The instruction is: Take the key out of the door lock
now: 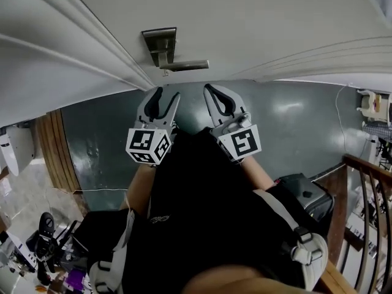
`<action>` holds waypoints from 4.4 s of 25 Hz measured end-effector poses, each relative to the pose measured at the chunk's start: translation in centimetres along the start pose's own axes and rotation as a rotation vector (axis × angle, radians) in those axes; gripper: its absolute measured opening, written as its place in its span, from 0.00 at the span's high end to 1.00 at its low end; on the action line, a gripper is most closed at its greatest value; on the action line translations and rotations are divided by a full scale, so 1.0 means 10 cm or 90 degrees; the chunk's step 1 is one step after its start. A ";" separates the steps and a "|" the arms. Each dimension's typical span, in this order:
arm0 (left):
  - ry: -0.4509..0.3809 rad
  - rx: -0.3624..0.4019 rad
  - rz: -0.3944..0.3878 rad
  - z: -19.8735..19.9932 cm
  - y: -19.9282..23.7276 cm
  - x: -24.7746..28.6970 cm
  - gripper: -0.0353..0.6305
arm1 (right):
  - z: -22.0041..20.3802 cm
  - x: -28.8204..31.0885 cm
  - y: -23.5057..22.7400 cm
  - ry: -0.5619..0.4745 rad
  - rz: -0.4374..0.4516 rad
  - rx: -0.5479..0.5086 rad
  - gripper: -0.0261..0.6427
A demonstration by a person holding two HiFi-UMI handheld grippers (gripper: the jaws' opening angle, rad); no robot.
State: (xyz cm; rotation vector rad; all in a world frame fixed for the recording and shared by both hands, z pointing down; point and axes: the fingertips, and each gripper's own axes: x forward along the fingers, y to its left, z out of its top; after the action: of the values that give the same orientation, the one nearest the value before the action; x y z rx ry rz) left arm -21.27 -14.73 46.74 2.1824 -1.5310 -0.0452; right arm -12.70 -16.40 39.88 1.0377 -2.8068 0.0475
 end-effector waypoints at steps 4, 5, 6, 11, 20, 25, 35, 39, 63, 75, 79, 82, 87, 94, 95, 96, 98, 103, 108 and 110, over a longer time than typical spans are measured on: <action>-0.006 -0.025 0.006 -0.03 0.07 0.01 0.62 | -0.02 0.05 0.03 0.009 0.014 -0.018 0.95; -0.009 -0.030 0.010 -0.03 0.09 0.02 0.62 | -0.02 0.07 0.04 0.007 0.022 -0.017 0.95; -0.013 -0.035 0.015 -0.03 0.13 0.04 0.62 | 0.00 0.10 0.04 0.001 0.029 -0.017 0.95; -0.041 -0.086 0.049 -0.07 0.24 0.11 0.62 | 0.06 0.15 0.00 0.008 0.044 -0.030 0.95; -0.093 -0.181 0.070 -0.13 0.37 0.36 0.62 | 0.07 0.21 -0.14 0.005 0.057 -0.022 0.95; -0.140 -0.309 0.076 -0.14 0.52 0.37 0.67 | 0.08 0.26 -0.22 -0.002 0.051 -0.007 0.95; -0.126 -0.359 0.078 -0.20 0.52 0.36 0.70 | 0.10 0.21 -0.33 -0.004 0.040 0.002 0.95; -0.139 -0.381 0.067 -0.15 0.60 0.47 0.70 | 0.07 0.22 -0.30 -0.001 0.040 0.004 0.95; -0.265 -0.592 0.086 -0.04 0.91 0.76 0.85 | 0.02 0.27 -0.27 0.005 0.044 0.030 0.95; -0.298 -0.662 0.091 -0.05 0.90 0.76 0.86 | 0.05 0.33 -0.28 -0.001 0.054 0.039 0.95; -0.308 -0.666 0.087 -0.06 0.91 0.76 0.88 | 0.03 0.33 -0.28 0.000 0.056 0.047 0.95; -0.312 -0.662 0.095 -0.08 0.90 0.75 0.89 | 0.01 0.31 -0.28 0.002 0.056 0.048 0.95; -0.316 -0.663 0.096 -0.08 0.90 0.74 0.89 | 0.01 0.31 -0.30 0.000 0.054 0.048 0.95; -0.339 -0.694 0.068 -0.11 0.90 0.71 0.89 | 0.00 0.30 -0.36 0.000 0.046 0.052 0.95; -0.338 -0.691 0.068 -0.11 0.90 0.72 0.89 | 0.00 0.30 -0.37 0.000 0.046 0.052 0.95; -0.335 -0.689 0.070 -0.11 0.91 0.74 0.89 | 0.00 0.31 -0.38 0.000 0.045 0.053 0.95; -0.334 -0.693 0.073 -0.10 0.90 0.77 0.89 | 0.00 0.30 -0.40 0.000 0.044 0.055 0.95; -0.353 -0.697 0.075 -0.09 0.91 0.76 0.89 | -0.01 0.29 -0.42 -0.002 0.041 0.060 0.95; -0.364 -0.684 0.080 -0.09 0.90 0.74 0.90 | -0.04 0.25 -0.44 -0.001 0.038 0.064 0.95; -0.369 -0.685 0.082 -0.11 0.89 0.72 0.90 | -0.05 0.24 -0.46 -0.001 0.037 0.066 0.95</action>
State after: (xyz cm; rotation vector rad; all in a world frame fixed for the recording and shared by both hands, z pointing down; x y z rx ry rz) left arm -26.12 -23.21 52.91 1.2229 -1.3887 -1.2337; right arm -11.47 -21.41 40.63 0.9770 -2.8619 0.2012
